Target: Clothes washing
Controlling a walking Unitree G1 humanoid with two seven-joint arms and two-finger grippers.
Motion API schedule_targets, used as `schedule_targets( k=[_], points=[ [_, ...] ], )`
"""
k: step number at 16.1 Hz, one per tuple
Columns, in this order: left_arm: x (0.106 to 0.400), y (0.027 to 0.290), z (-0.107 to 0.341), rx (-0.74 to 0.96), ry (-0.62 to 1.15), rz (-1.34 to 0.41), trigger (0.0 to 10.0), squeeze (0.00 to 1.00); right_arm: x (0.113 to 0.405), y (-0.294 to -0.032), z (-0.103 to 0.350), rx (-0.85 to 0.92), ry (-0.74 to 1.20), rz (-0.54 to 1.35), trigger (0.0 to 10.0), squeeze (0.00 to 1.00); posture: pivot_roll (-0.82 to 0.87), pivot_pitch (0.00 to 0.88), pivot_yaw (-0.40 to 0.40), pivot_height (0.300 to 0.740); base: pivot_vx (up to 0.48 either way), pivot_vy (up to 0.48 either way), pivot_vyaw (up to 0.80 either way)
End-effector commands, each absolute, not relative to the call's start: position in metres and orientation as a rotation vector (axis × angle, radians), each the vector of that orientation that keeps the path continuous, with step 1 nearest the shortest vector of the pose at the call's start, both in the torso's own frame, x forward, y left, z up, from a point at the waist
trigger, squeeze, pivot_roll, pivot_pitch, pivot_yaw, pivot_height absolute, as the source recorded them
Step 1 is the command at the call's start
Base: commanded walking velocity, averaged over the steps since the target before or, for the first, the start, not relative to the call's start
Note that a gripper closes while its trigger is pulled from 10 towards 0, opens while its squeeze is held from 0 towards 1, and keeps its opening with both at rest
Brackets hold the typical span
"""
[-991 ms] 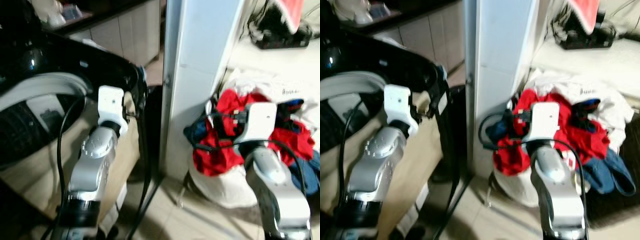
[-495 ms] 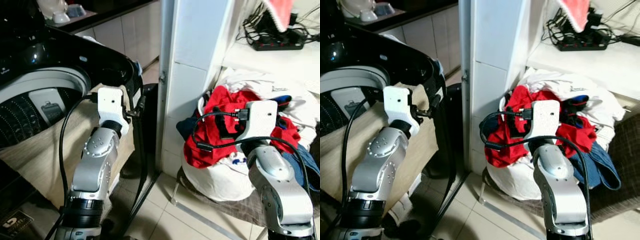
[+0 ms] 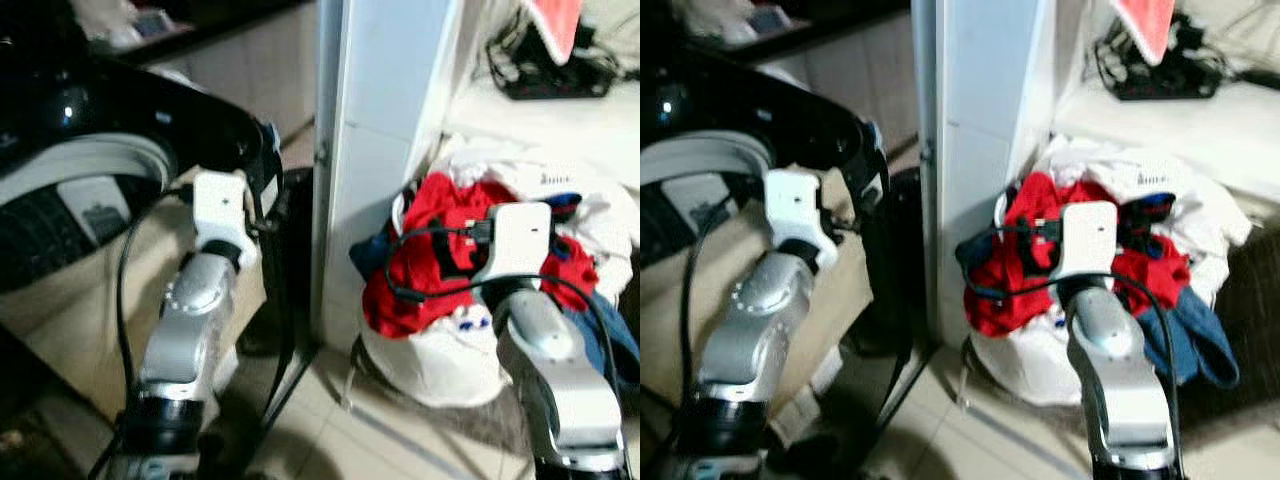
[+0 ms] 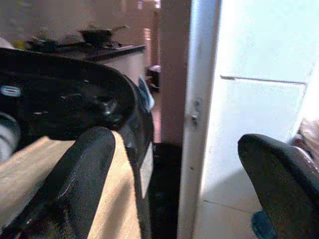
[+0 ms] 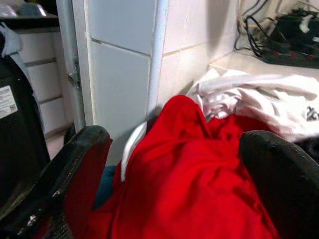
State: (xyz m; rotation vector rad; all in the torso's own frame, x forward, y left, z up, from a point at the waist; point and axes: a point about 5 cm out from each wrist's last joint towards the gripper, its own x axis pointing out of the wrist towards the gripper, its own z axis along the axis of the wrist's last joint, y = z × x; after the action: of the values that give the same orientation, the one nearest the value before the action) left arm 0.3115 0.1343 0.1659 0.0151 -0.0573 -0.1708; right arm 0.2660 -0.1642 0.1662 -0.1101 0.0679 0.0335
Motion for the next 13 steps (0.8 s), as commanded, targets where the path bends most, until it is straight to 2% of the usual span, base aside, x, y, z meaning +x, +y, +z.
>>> schedule_targets(
  k=[1,5,10,13],
  points=[
    [0.312,0.129,0.168,-0.017,-0.056,-0.179,10.0,0.0,0.268,-0.167,0.168,-0.086,0.057,0.018,10.0,0.0,-0.13,0.0,0.02,0.74,0.0,0.0,0.44],
    [0.312,0.135,0.167,-0.031,-0.044,-0.162,10.0,0.0,0.267,-0.162,0.166,-0.075,0.069,0.057,10.0,0.0,-0.13,0.0,0.021,0.74,0.0,0.0,0.0],
    [0.311,0.138,0.169,-0.044,-0.053,-0.157,10.0,0.0,0.267,-0.155,0.166,-0.105,0.065,0.104,10.0,0.0,-0.12,0.0,0.017,0.74,0.283,0.0,0.0],
    [0.311,0.139,0.169,-0.044,-0.054,-0.152,10.0,0.0,0.268,-0.156,0.165,-0.06,0.065,0.096,10.0,0.0,-0.12,0.0,0.014,0.74,0.289,0.0,0.0]
  ],
)
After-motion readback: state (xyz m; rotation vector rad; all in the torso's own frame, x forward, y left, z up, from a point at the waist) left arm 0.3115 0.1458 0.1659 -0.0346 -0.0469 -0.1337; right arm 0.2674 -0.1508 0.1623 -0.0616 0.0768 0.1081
